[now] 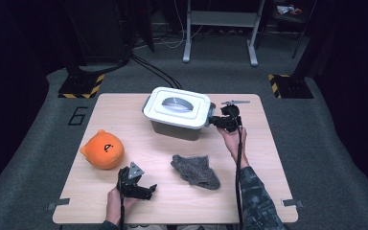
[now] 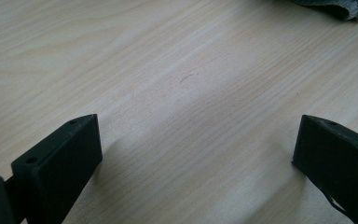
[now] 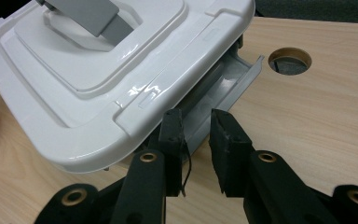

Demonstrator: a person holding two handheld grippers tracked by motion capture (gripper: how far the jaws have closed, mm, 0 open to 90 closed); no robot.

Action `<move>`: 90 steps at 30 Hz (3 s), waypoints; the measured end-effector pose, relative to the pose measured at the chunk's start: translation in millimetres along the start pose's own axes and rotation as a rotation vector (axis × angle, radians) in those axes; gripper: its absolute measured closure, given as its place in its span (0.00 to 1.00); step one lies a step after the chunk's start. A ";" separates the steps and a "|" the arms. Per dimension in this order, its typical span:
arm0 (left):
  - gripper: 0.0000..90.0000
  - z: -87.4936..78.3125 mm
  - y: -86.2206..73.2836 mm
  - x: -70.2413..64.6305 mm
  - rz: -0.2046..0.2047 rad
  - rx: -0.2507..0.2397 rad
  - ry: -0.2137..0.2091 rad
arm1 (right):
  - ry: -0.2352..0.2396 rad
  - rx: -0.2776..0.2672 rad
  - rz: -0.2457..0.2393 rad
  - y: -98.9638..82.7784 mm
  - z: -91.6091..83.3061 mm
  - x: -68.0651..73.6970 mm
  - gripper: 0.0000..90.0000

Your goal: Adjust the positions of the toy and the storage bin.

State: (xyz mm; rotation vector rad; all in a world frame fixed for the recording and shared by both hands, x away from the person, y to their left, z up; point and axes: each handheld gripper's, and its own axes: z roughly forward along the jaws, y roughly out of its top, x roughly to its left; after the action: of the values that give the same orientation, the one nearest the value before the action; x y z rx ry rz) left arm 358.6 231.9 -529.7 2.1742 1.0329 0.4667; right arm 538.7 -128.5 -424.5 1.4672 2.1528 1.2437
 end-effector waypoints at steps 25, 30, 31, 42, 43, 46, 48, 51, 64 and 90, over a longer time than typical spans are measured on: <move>0.01 -0.1 -0.3 -0.2 0.000 -0.002 0.000 | -0.087 -0.074 0.004 18.2 15.3 -19.4 0.80; 0.01 -0.1 -0.3 -0.2 -0.001 -0.003 0.000 | -0.098 -0.054 0.001 23.4 21.6 -20.1 0.81; 0.01 -0.1 -0.3 -0.2 -0.001 -0.003 0.000 | -0.099 -0.051 0.000 23.9 23.7 -20.2 0.82; 0.01 -0.6 -0.5 -0.4 0.000 0.000 -0.003 | -0.128 -0.037 0.027 23.2 20.4 -12.0 0.89; 0.01 -0.6 -0.5 -0.4 0.000 -0.001 -0.003 | -0.124 -0.033 0.035 22.9 19.7 -12.1 0.89; 0.01 -0.6 -0.5 -0.3 0.000 -0.001 -0.003 | -0.127 -0.025 0.035 21.2 17.2 -10.1 0.89; 0.01 -0.5 -0.6 -0.5 -0.002 -0.002 -0.003 | -0.124 -0.028 0.028 19.2 15.4 -8.8 0.88; 0.01 -0.5 -0.6 -0.5 -0.002 -0.002 -0.003 | -0.121 -0.025 0.025 16.7 12.9 -6.6 0.87; 0.01 -0.4 -0.6 -0.6 -0.004 -0.005 -0.003 | -0.080 -0.070 -0.046 14.3 -1.1 -3.1 0.65; 0.01 0.1 -0.9 -1.0 -0.003 -0.011 0.005 | -0.004 0.005 -0.313 52.6 39.7 52.4 0.53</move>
State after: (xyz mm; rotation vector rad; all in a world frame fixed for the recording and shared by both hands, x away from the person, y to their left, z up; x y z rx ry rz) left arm 357.5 231.5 -530.4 2.1632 1.0336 0.4753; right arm 572.7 -57.0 -395.6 1.0781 2.2740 1.1211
